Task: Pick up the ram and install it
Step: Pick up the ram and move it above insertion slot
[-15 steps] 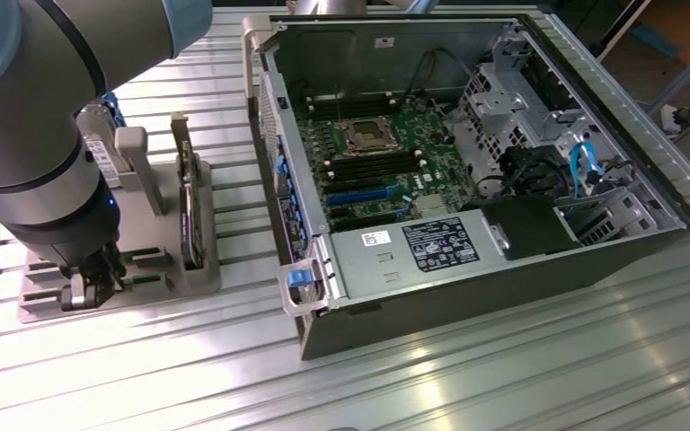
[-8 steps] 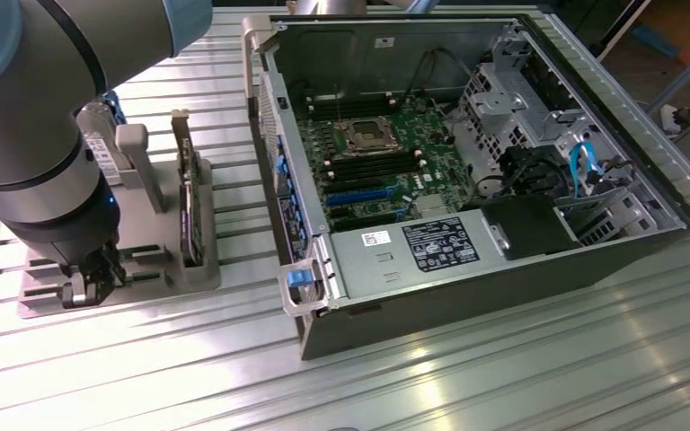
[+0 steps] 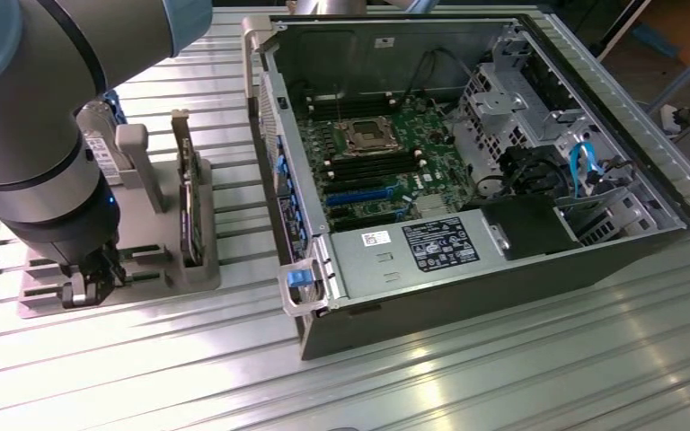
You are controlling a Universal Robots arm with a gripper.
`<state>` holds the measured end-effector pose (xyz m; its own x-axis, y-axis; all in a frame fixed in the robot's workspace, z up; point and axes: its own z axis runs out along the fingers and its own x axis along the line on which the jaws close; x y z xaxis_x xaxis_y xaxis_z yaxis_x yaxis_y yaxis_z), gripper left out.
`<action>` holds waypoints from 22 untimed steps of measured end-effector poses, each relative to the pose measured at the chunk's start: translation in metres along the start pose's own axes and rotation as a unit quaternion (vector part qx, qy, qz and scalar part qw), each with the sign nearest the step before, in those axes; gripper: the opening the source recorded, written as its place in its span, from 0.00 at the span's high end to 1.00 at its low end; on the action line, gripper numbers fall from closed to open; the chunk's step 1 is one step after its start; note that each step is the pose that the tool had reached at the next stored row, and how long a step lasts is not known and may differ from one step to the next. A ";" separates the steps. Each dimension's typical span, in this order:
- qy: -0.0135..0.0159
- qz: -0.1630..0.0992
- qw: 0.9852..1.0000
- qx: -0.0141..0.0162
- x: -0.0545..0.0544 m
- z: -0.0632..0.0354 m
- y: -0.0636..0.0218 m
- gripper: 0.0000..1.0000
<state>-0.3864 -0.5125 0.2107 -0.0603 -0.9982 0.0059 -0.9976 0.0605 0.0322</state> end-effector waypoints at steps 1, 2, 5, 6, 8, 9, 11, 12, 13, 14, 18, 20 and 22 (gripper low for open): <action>0.000 0.000 1.000 0.000 0.000 0.0000 0.0000 0.88; 0.000 0.000 1.000 0.000 0.000 0.0000 0.0000 0.88; 0.000 -0.001 1.000 0.000 0.000 0.0000 0.0000 0.88; 0.000 -0.002 1.000 0.000 0.000 0.0000 0.0000 0.88; 0.000 -0.003 1.000 0.000 0.000 0.0000 0.0000 0.88; 0.000 -0.004 1.000 0.000 0.000 0.0000 0.0000 0.88; 0.000 -0.005 1.000 0.000 0.000 0.0000 0.0000 0.88; 0.000 -0.006 1.000 0.000 0.000 0.0000 0.0000 0.88; 0.000 -0.006 1.000 0.000 0.000 0.0000 0.0000 0.88; 0.000 -0.006 1.000 0.000 0.000 0.0000 0.0000 0.88; 0.000 -0.006 1.000 0.000 0.000 -0.0002 0.0000 0.88; 0.000 -0.006 1.000 0.000 0.000 -0.0013 0.0000 0.88; 0.000 -0.006 1.000 0.000 0.000 -0.0027 0.0001 0.88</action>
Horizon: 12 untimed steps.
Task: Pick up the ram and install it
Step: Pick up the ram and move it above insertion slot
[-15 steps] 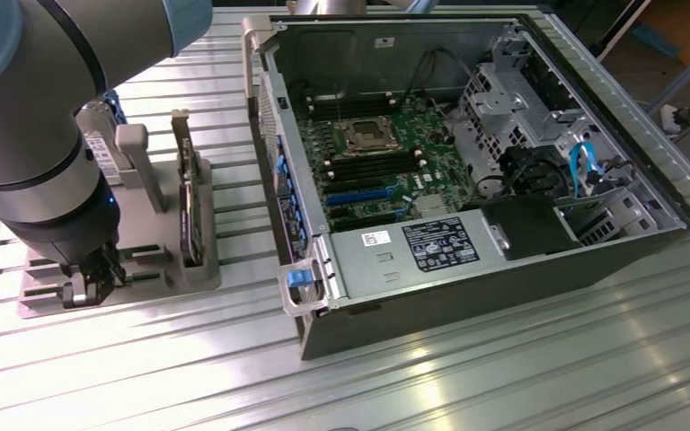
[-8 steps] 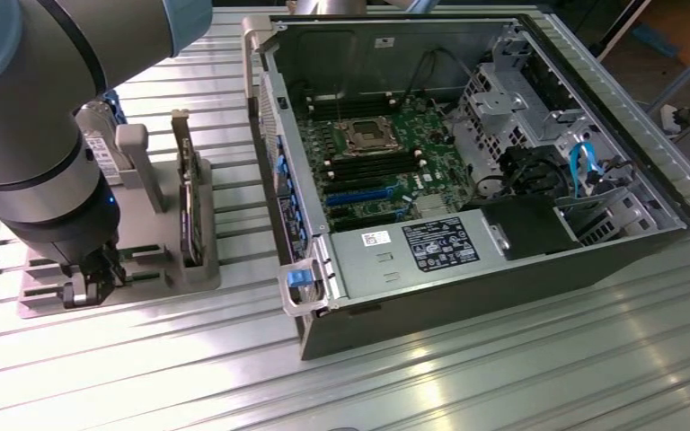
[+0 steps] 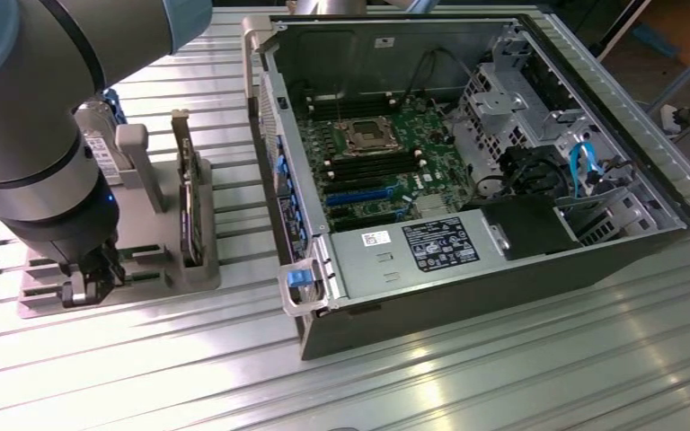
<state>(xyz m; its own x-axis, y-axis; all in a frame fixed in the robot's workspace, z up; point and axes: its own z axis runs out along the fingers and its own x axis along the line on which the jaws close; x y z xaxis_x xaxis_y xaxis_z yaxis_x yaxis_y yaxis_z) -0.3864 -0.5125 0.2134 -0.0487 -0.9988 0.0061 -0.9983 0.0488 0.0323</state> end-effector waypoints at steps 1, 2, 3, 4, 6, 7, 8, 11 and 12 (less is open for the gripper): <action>0.000 0.000 1.000 0.000 0.000 -0.0007 0.0000 0.88; 0.000 0.000 1.000 0.000 0.000 -0.0015 0.0001 0.88; 0.000 0.000 1.000 0.000 0.000 -0.0023 0.0001 0.88; 0.000 0.000 1.000 0.000 0.000 -0.0032 0.0001 0.88; 0.000 0.000 1.000 0.000 0.000 -0.0047 0.0001 0.88; 0.000 0.000 1.000 0.000 0.000 -0.0056 0.0002 0.88; 0.000 0.000 1.000 0.000 0.000 -0.0070 0.0002 0.88; 0.000 0.000 1.000 0.000 0.000 -0.0096 0.0003 0.88; 0.000 0.000 1.000 0.000 0.000 -0.0104 0.0003 0.88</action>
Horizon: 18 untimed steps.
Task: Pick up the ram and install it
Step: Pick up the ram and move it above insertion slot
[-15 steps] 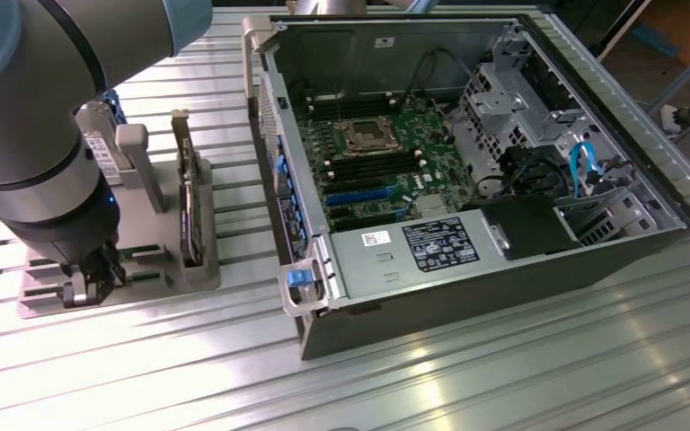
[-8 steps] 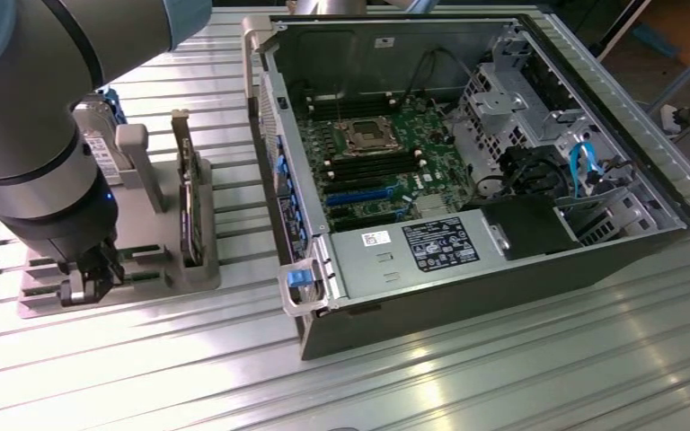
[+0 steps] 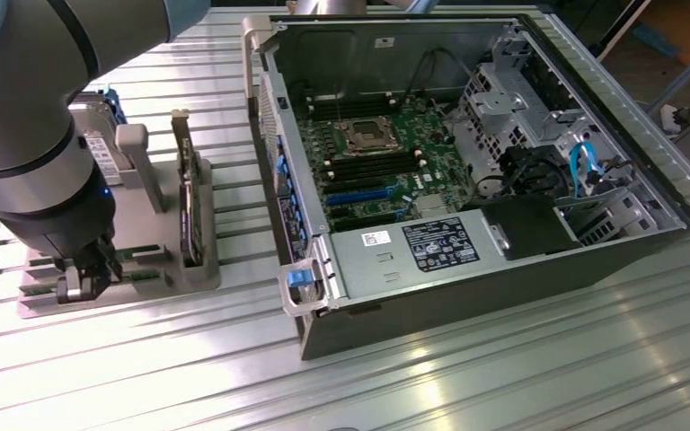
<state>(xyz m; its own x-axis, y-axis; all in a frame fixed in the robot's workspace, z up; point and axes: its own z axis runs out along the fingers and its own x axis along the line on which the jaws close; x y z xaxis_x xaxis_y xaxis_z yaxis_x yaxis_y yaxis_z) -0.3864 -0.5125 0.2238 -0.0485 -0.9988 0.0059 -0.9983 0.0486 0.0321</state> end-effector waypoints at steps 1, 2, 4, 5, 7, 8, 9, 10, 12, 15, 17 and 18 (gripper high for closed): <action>0.000 0.000 1.000 0.000 0.000 -0.0012 0.0000 0.88; 0.000 0.000 1.000 0.000 0.000 -0.0019 0.0000 0.88; 0.000 0.000 1.000 0.000 0.000 -0.0041 0.0001 0.88; 0.000 0.000 1.000 0.000 0.000 -0.0050 0.0002 0.88; 0.000 0.000 1.000 0.000 0.000 -0.0070 0.0002 0.88; 0.000 0.000 1.000 0.000 0.000 -0.0082 0.0003 0.88; 0.000 0.000 1.000 0.000 0.000 -0.0093 0.0003 0.88; 0.000 0.000 1.000 0.000 0.000 -0.0106 0.0004 0.88; 0.000 0.000 1.000 0.000 0.000 -0.0131 0.0004 0.88; 0.000 0.000 1.000 0.000 0.000 -0.0162 0.0005 0.88; 0.000 0.000 1.000 0.000 0.000 -0.0183 0.0006 0.88; 0.000 0.000 1.000 0.000 0.000 -0.0195 0.0006 0.88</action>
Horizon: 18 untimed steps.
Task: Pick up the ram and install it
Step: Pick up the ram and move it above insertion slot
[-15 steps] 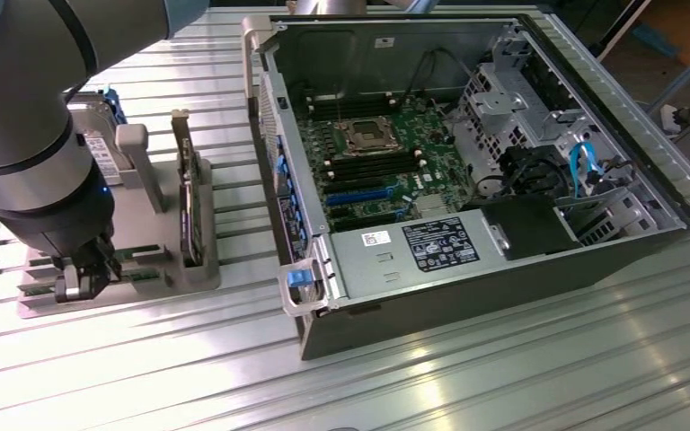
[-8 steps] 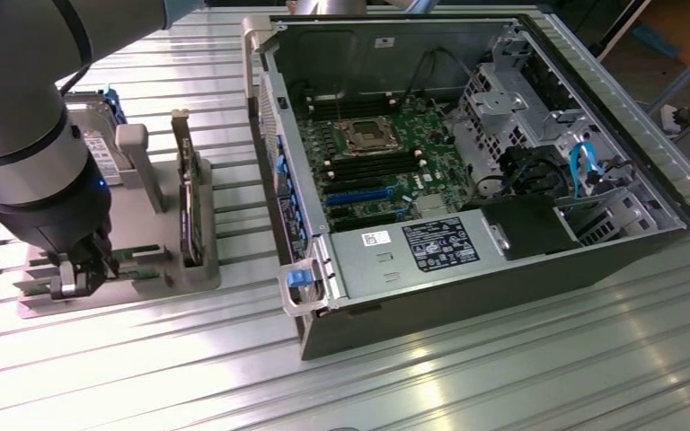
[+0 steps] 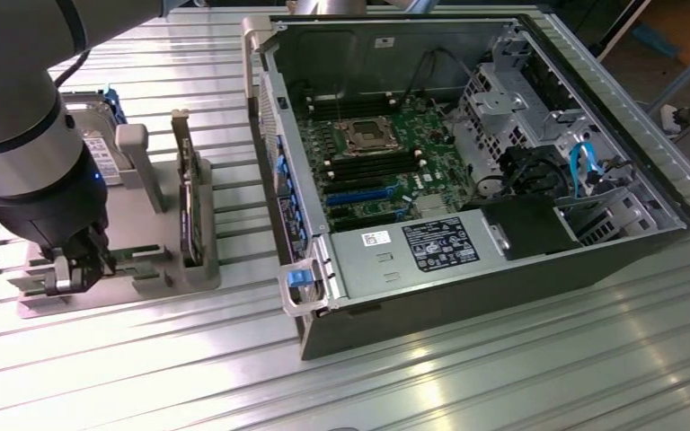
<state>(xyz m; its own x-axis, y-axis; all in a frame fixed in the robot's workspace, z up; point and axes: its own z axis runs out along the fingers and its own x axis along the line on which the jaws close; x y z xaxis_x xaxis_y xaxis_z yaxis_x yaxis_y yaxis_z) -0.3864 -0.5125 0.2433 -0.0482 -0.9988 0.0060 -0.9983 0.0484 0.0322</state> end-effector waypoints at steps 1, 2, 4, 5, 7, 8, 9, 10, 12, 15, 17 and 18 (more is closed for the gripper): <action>0.000 0.000 1.000 0.000 0.000 -0.0011 0.0000 0.88; 0.000 0.000 1.000 0.000 0.000 -0.0023 0.0001 0.88; 0.000 0.000 1.000 0.000 0.000 -0.0051 0.0002 0.88; 0.000 0.000 1.000 0.000 0.000 -0.0064 0.0002 0.88; 0.000 0.000 1.000 0.000 0.000 -0.0095 0.0003 0.88; 0.000 0.000 1.000 0.000 0.000 -0.0108 0.0003 0.88; 0.000 0.000 1.000 0.000 0.000 -0.0123 0.0004 0.88; 0.000 0.000 1.000 0.000 0.000 -0.0139 0.0005 0.88; 0.000 0.000 1.000 0.000 0.000 -0.0169 0.0005 0.88; 0.000 0.000 1.000 0.000 0.000 -0.0211 0.0007 0.88; 0.000 0.000 1.000 0.000 0.000 -0.0239 0.0008 0.88; 0.000 0.000 1.000 0.000 0.000 -0.0254 0.0008 0.88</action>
<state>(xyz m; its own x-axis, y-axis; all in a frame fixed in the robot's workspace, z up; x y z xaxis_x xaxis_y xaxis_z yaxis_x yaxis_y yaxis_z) -0.3864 -0.5125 0.2686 -0.0482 -0.9988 0.0060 -0.9983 0.0484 0.0321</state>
